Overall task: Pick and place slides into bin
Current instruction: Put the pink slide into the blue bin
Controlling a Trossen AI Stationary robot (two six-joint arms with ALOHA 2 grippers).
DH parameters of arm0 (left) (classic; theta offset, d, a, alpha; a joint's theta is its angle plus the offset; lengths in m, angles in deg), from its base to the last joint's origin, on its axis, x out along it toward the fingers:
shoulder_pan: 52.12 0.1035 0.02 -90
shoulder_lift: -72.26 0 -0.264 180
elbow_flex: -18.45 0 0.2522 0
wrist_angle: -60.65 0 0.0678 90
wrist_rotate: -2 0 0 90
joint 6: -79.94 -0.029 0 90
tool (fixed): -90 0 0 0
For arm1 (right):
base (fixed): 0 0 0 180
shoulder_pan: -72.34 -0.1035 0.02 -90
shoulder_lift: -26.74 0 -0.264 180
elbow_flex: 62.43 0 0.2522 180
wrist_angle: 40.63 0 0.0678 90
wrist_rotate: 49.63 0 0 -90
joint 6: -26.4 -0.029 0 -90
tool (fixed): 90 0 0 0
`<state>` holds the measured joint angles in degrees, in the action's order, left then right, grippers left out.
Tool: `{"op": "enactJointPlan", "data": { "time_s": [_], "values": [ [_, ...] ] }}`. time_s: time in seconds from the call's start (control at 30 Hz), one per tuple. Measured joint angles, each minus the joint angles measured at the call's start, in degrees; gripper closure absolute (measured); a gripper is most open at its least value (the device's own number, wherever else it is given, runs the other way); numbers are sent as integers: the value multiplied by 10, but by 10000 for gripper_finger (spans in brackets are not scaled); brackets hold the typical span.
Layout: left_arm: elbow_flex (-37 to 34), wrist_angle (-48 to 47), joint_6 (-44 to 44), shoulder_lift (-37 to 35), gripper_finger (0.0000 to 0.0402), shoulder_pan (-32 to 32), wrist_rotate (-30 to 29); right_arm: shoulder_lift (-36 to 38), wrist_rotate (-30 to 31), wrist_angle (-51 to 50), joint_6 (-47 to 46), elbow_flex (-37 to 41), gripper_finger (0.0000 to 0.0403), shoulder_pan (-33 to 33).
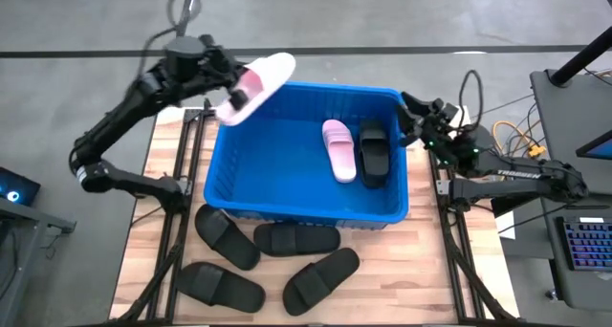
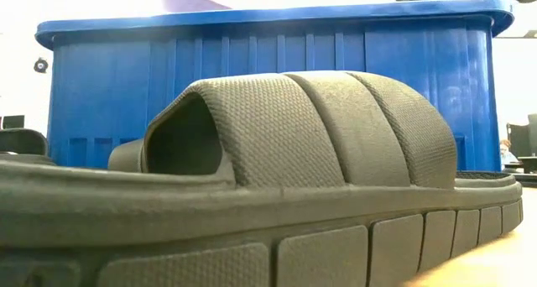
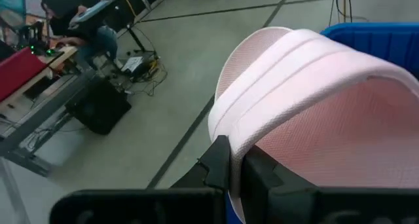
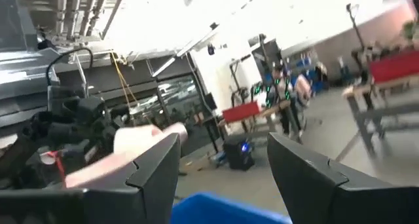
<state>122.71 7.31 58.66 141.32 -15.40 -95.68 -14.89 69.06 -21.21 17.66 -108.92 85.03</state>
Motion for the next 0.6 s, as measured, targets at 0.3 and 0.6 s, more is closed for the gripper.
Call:
{"op": "enactJointPlan", "data": {
  "time_s": [0.3, 0.6],
  "values": [
    [46, 48, 3, 99, 401, -132, -214, 54, 0, 0, 59, -4, 184, 0],
    [115, 80, 121, 209, 401, -209, -337, 45, 0, -3, 62, -4, 184, 0]
  ]
}}
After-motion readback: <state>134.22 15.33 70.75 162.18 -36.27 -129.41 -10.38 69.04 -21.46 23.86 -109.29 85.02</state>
